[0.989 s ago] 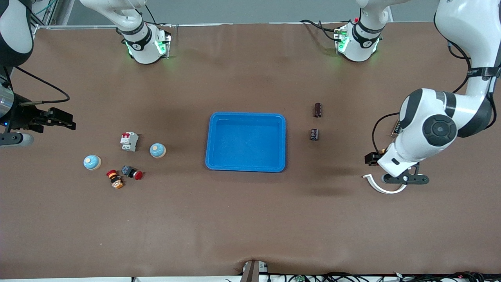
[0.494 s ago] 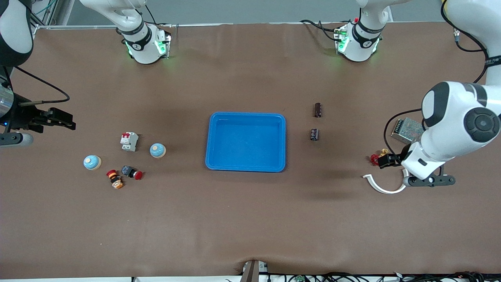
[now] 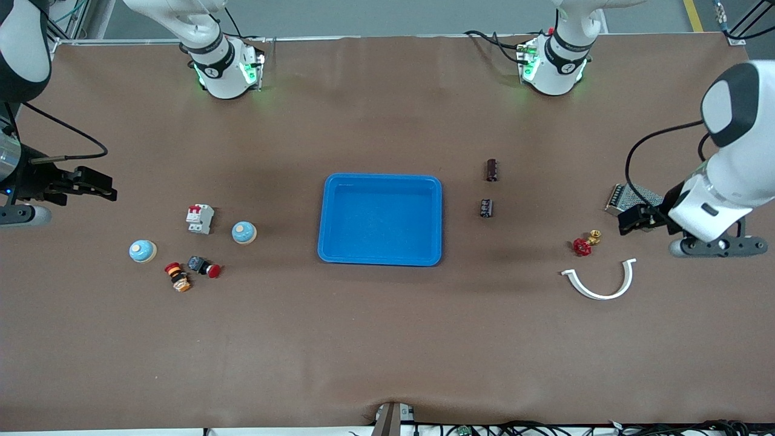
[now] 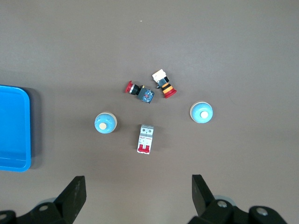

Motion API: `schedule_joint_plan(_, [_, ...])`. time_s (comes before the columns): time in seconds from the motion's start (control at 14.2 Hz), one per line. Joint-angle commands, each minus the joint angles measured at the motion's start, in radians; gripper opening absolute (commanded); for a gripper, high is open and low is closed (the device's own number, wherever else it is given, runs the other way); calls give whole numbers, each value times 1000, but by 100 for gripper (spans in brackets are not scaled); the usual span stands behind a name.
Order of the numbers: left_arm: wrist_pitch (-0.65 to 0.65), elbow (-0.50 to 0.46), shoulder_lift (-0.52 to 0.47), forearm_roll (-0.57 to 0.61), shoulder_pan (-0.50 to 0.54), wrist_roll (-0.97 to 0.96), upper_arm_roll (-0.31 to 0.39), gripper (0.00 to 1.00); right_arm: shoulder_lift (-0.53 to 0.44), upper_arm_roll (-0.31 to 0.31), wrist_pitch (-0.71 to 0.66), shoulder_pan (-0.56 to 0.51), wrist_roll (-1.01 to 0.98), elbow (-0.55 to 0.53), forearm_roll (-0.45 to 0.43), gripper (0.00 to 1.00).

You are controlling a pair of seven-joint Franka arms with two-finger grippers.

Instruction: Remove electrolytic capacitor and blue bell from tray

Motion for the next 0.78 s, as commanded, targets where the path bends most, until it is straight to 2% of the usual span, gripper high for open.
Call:
schedule_joint_plan(0.0, [-85,3,-78,-46,-32,30,53,100,3,4,-5,-4,12,12,3,100])
schedule_joint_plan(0.21, [-185,59,-92,-48,-73,32,77,100,3,4,-5,-4,12,12,2,100])
schedule_joint_plan(0.71, [-233,66,-189,-51,-109,32,125,100,3,6,-3,-4,12,12,2,100])
